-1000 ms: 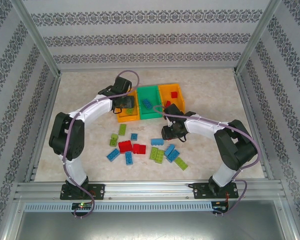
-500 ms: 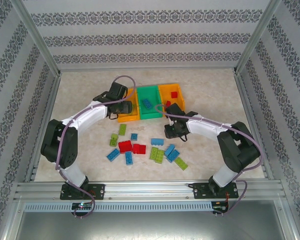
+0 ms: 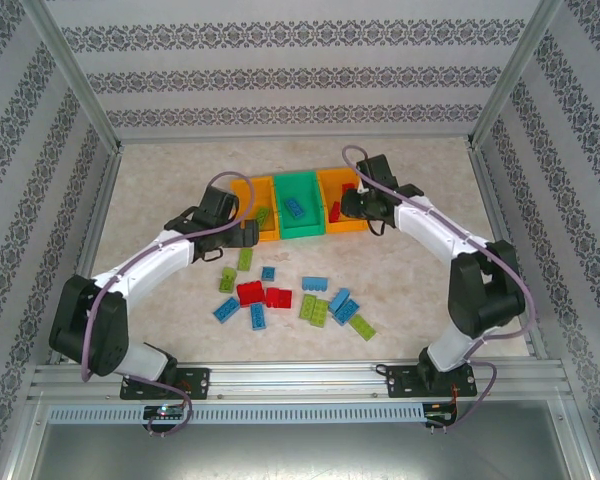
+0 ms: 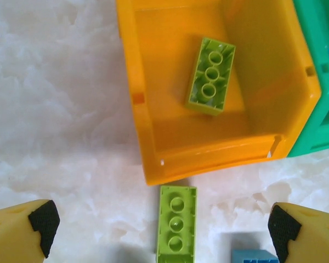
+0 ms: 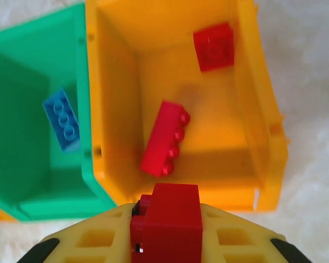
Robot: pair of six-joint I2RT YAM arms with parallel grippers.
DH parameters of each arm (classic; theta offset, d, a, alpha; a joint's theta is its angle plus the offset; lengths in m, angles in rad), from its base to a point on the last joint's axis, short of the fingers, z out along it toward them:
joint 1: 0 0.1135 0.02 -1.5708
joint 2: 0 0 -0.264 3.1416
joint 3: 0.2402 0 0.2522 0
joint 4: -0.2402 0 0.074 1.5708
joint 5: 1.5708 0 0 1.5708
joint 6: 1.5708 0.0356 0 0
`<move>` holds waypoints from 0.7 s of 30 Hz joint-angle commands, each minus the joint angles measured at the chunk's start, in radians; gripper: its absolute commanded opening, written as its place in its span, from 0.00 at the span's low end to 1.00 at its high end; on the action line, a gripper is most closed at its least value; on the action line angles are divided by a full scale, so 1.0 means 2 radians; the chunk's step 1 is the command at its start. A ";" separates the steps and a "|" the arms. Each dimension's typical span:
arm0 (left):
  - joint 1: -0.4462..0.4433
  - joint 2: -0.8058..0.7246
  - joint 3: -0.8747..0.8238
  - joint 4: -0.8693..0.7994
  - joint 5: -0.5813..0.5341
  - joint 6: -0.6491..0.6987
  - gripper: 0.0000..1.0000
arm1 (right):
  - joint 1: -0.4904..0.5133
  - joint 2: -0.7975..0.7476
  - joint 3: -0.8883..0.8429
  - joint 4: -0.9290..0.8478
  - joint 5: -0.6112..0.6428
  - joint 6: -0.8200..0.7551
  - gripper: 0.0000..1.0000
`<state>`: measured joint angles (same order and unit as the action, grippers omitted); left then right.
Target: Sort the legos into containers by color
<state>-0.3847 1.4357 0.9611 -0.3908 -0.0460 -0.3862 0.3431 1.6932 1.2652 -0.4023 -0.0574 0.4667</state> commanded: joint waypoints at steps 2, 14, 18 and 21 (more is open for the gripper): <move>-0.001 -0.016 -0.020 0.008 -0.004 -0.003 1.00 | -0.007 0.056 0.053 -0.012 0.006 0.016 0.23; -0.007 -0.001 -0.028 0.008 0.037 0.031 1.00 | -0.011 0.123 0.110 -0.032 0.023 0.039 0.35; -0.014 0.026 -0.019 -0.002 0.032 0.035 0.97 | -0.012 0.126 0.113 -0.036 0.027 0.041 0.48; -0.017 0.047 -0.011 -0.005 0.035 0.036 0.94 | -0.012 0.118 0.107 -0.034 0.026 0.043 0.55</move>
<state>-0.4038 1.4982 0.9043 -0.3893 0.0143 -0.3397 0.3290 1.9331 1.4643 -0.4454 -0.0303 0.5438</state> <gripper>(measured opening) 0.948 0.532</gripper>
